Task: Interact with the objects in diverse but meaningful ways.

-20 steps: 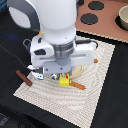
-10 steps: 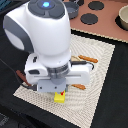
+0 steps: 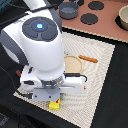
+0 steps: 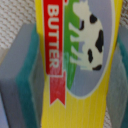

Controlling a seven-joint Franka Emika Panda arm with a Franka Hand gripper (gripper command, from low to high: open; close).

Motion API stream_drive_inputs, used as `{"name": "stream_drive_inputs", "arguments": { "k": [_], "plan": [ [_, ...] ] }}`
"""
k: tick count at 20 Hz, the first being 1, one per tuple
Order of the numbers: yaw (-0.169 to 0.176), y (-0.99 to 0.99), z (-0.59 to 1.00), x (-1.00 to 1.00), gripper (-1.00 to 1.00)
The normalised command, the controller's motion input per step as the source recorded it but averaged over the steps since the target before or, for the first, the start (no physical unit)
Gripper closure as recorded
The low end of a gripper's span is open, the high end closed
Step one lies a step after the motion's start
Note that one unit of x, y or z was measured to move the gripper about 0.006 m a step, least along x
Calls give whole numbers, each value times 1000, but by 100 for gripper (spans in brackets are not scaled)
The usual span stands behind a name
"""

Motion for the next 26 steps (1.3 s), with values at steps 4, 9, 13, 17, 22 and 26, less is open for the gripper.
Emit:
{"name": "stream_drive_inputs", "arguments": {
  "k": [4, 9, 13, 17, 22, 26],
  "plan": [
    [-26, 20, 761, 81, -100],
    [-26, 53, 787, 8, -100],
    [0, 262, 599, -210, -100],
    [0, 429, 134, -719, -100],
    [1, 424, 5, -879, -100],
    [3, 536, 0, -852, -100]
  ]
}}
